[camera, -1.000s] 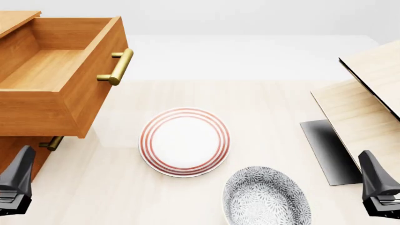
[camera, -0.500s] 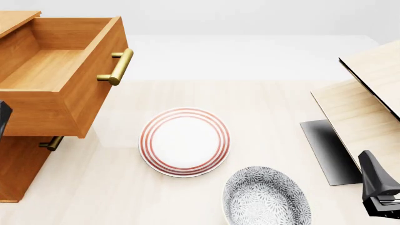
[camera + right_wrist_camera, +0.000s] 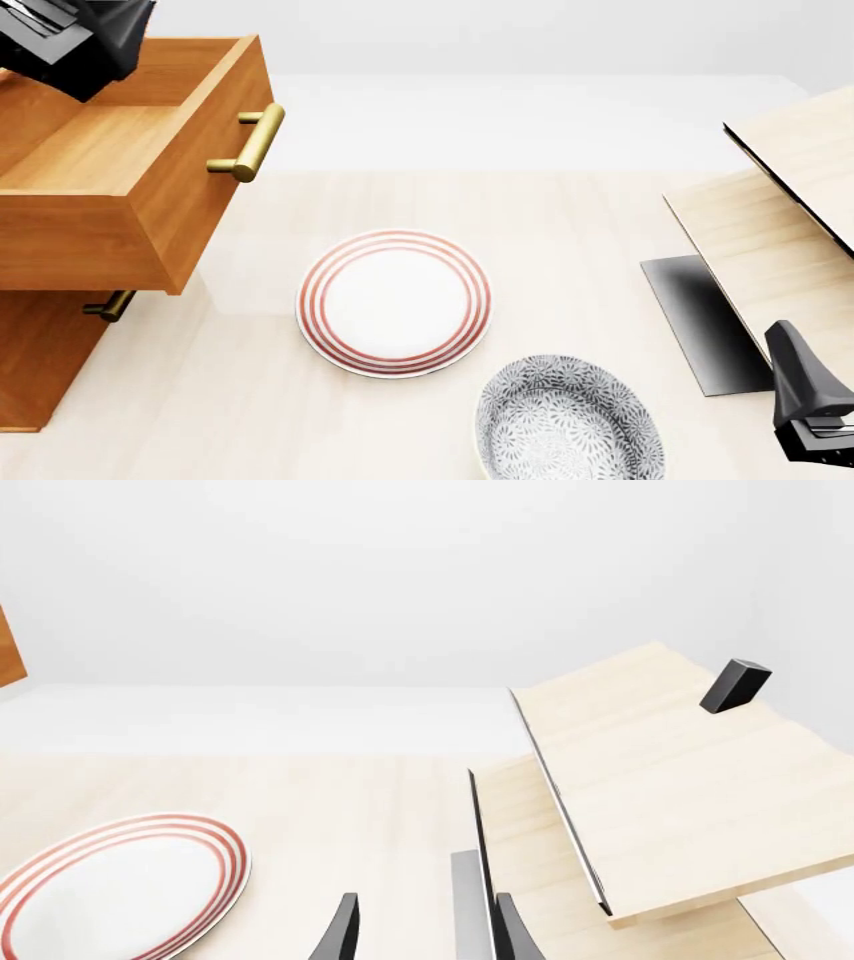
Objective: Close the top drawer of the cabinet.
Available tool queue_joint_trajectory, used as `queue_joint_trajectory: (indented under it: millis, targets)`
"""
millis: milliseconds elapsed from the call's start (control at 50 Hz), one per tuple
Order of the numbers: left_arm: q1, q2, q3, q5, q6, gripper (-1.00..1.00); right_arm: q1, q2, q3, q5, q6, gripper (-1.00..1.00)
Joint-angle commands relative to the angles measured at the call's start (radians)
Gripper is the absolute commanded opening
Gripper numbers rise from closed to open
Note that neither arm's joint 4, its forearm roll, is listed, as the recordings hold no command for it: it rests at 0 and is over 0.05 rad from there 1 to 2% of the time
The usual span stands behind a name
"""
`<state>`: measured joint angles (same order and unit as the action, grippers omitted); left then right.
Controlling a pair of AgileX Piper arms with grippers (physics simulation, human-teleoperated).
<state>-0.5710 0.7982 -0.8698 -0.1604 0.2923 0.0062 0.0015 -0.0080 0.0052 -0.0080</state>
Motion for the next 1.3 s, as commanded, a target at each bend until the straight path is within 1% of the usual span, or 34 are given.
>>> queue_joint_trajectory:
  millis: [20,40,160,260,380,460,480,520,580,660,700,760,880,920,980,1100,1160,1180,1260,1300]
  targets:
    - [-0.107,0.17,-0.125,-0.056,0.072,1.0,0.0,0.0,0.0,0.001,0.0,1.0]
    - [-0.128,0.195,-0.131,-0.07,0.099,1.0,0.0,0.0,0.0,0.0,-0.001,1.0]
    - [-0.156,0.248,-0.161,-0.083,0.126,1.0,0.0,0.0,0.0,0.0,0.0,1.0]
    - [-0.175,0.282,-0.167,-0.104,0.146,1.0,0.0,0.0,0.0,-0.001,0.0,1.0]
    - [-0.171,0.328,-0.188,-0.11,0.143,1.0,0.0,0.0,0.001,-0.001,0.0,1.0]
    - [-0.186,0.358,-0.208,-0.099,0.143,1.0,0.0,0.0,0.001,-0.001,0.0,1.0]
    - [-0.203,0.375,-0.211,-0.103,0.159,1.0,0.0,0.0,0.001,-0.001,0.0,1.0]
    - [-0.203,0.378,-0.213,-0.104,0.158,1.0,0.0,0.0,0.001,-0.001,0.0,1.0]
    - [-0.217,0.406,-0.237,-0.097,0.159,1.0,0.0,0.0,0.001,-0.001,0.0,1.0]
    - [-0.208,0.435,-0.269,-0.086,0.148,1.0,0.0,0.0,0.001,-0.001,0.0,1.0]
    - [-0.216,0.452,-0.273,-0.085,0.159,1.0,0.0,0.0,0.001,-0.001,0.0,1.0]
    - [-0.197,0.473,-0.281,-0.091,0.161,1.0,0.0,0.0,0.001,-0.001,0.0,1.0]
    - [-0.148,0.522,-0.317,-0.075,0.143,1.0,0.0,0.0,0.001,-0.001,0.0,1.0]
    - [-0.123,0.547,-0.341,-0.049,0.133,1.0,0.0,0.0,0.001,-0.001,0.0,1.0]
    - [-0.101,0.559,-0.354,-0.043,0.122,1.0,0.0,0.0,0.001,-0.001,0.001,1.0]
    - [-0.056,0.584,-0.364,-0.035,0.116,1.0,0.0,0.0,0.001,-0.001,0.001,1.0]
    - [-0.039,0.613,-0.374,-0.01,0.132,1.0,0.0,0.0,0.001,-0.001,0.0,1.0]
    - [-0.023,0.621,-0.382,-0.001,0.123,1.0,0.0,0.0,0.001,-0.001,0.001,1.0]
    - [-0.007,0.643,-0.389,0.016,0.115,1.0,0.0,0.0,0.001,-0.001,-0.001,1.0]
    - [0.0,0.647,-0.38,0.01,0.114,1.0,0.0,0.0,0.001,-0.001,0.001,1.0]
